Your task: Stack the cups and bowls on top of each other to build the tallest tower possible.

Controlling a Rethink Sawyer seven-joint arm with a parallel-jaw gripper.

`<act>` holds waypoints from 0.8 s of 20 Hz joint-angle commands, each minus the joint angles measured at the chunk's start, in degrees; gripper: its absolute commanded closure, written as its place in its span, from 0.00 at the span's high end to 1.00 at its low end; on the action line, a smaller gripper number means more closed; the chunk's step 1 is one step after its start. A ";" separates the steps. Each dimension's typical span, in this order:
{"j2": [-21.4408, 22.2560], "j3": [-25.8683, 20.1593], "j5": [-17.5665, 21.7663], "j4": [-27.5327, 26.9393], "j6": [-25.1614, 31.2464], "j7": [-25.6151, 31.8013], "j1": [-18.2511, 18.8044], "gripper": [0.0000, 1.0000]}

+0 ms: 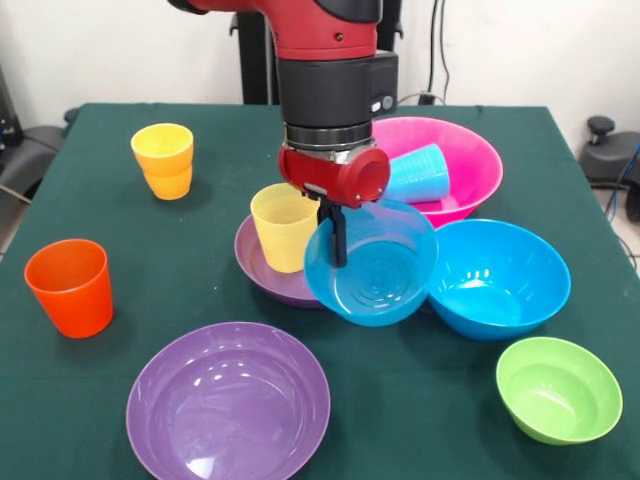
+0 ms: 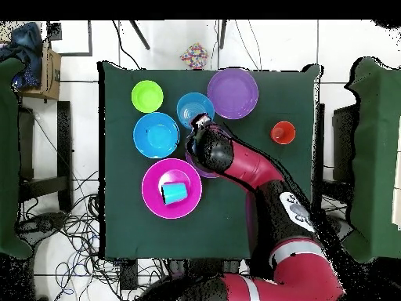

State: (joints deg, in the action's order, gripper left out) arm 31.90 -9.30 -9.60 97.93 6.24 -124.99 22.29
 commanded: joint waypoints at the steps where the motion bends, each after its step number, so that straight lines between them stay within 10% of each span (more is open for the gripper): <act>1: 0.27 -6.72 0.64 -0.34 4.17 -3.43 1.13 0.00; 16: 3.81 -9.23 0.20 1.37 8.78 -2.53 4.09 0.00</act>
State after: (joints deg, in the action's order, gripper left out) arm 34.62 -12.73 -9.59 97.96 8.93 -124.99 24.62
